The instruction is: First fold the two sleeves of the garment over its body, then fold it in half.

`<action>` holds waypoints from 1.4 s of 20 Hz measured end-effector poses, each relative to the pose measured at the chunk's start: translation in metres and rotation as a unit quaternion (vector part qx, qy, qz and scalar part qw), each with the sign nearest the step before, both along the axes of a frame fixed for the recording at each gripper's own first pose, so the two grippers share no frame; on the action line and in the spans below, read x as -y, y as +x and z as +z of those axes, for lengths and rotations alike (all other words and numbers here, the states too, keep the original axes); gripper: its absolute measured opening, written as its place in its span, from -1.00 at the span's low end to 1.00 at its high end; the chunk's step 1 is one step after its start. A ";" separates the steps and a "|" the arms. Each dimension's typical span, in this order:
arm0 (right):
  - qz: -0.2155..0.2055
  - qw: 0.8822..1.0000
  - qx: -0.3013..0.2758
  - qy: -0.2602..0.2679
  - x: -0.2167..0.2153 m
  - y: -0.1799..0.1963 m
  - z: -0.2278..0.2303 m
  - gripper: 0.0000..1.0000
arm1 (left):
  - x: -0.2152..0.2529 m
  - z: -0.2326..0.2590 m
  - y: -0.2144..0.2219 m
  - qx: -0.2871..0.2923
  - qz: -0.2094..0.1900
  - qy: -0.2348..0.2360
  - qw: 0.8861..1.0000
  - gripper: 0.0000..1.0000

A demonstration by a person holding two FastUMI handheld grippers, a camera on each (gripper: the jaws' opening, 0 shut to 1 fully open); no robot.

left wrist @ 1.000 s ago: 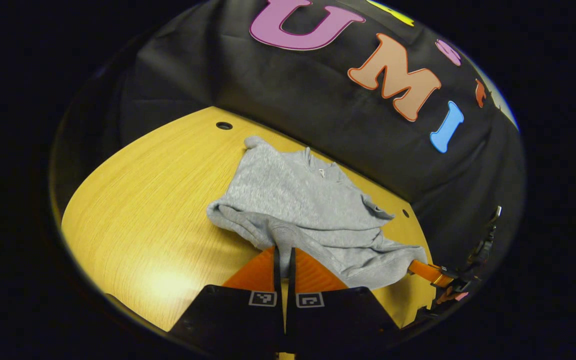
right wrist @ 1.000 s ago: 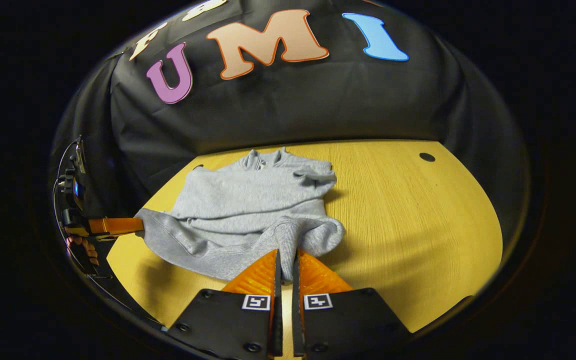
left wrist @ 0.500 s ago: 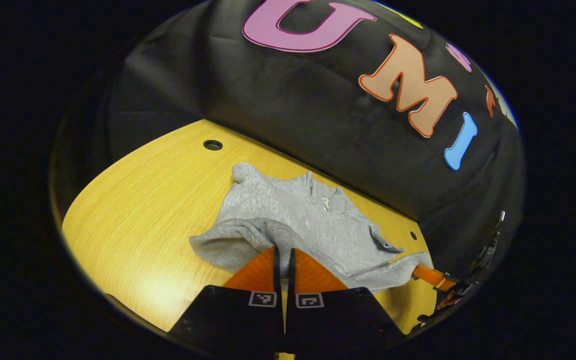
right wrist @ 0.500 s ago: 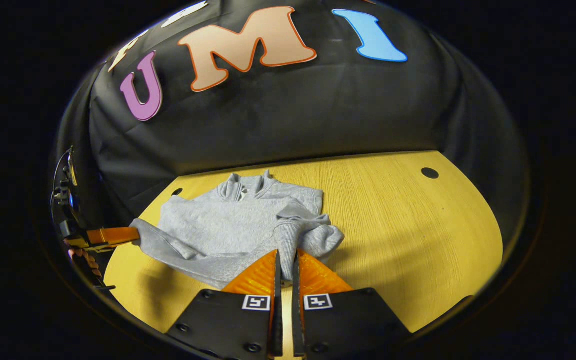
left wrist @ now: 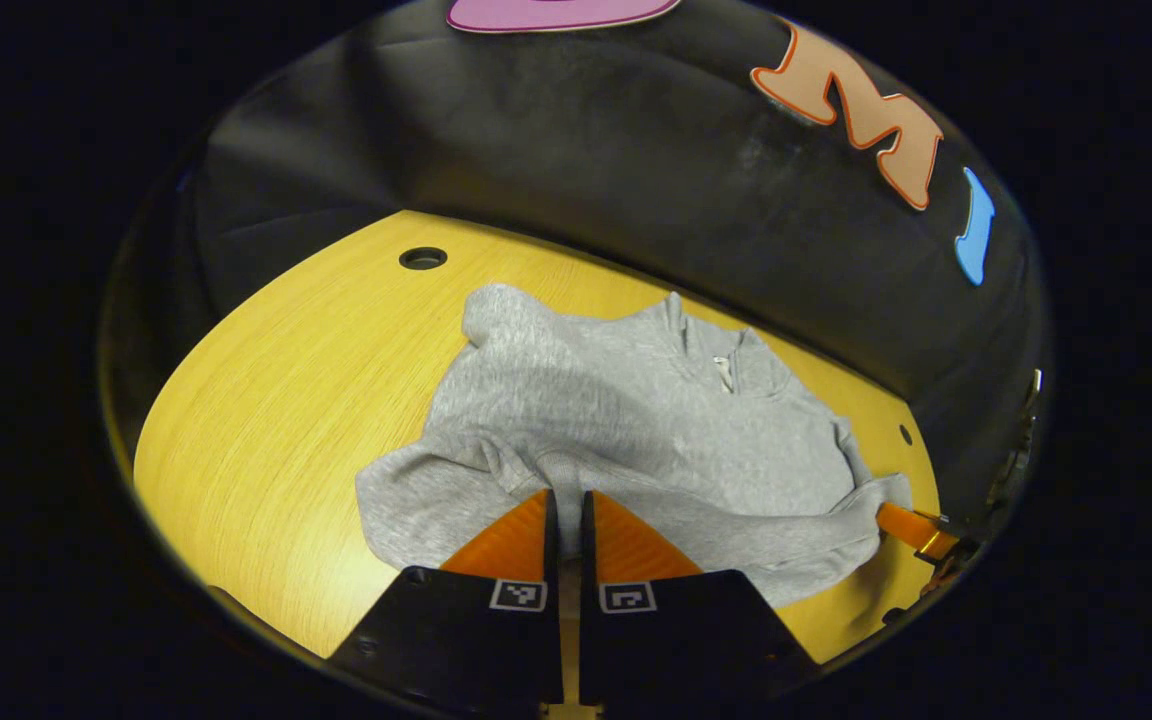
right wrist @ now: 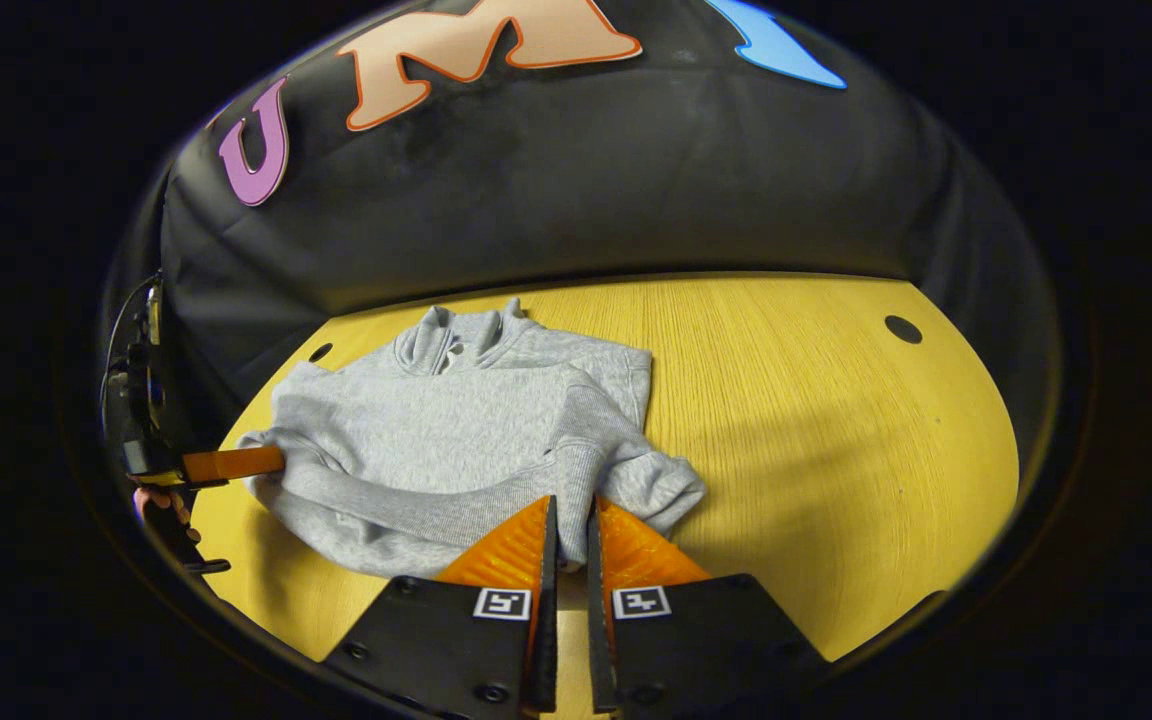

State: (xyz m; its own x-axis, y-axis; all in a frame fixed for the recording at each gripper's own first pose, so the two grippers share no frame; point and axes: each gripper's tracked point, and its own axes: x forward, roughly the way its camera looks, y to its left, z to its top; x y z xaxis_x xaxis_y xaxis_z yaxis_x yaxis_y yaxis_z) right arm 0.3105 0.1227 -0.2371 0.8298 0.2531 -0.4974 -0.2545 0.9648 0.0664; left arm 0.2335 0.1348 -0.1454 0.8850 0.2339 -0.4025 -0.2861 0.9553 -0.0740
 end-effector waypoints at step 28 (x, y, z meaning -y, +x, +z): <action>0.000 0.962 0.269 0.041 -0.016 -0.176 0.231 0.96 | 0.097 0.145 -0.157 0.135 -0.118 0.083 0.980 0.88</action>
